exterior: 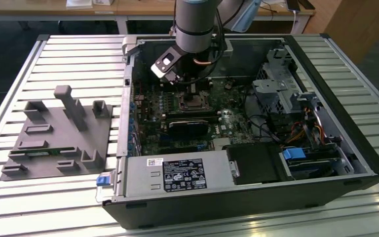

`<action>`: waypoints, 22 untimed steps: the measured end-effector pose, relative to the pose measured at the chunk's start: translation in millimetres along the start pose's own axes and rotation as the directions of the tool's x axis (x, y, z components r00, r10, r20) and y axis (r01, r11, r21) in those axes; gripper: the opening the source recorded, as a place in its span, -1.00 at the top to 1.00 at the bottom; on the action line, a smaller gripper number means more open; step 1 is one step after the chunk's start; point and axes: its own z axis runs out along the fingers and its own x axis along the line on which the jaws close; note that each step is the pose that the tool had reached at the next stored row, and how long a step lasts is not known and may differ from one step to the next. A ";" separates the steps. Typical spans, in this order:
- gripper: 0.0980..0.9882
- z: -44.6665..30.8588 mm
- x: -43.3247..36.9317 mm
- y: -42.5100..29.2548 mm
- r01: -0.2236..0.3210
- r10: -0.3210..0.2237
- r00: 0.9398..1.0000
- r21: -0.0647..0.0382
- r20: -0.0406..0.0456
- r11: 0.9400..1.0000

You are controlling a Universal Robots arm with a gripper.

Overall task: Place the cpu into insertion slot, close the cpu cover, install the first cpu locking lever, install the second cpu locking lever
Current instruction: 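Close the cpu cover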

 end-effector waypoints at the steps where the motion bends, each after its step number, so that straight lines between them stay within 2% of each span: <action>1: 0.98 0.7 0.0 0.0 0.000 0.000 1.000 0.000 0.000 1.000; 9: 0.98 5.5 -0.4 0.3 0.000 0.000 1.000 0.001 0.001 1.000; 17: 0.98 6.0 5.2 1.8 0.000 0.000 1.000 0.000 -0.011 1.000; 22: 0.98 -3.8 5.6 1.7 0.000 0.000 1.000 0.000 -0.011 1.000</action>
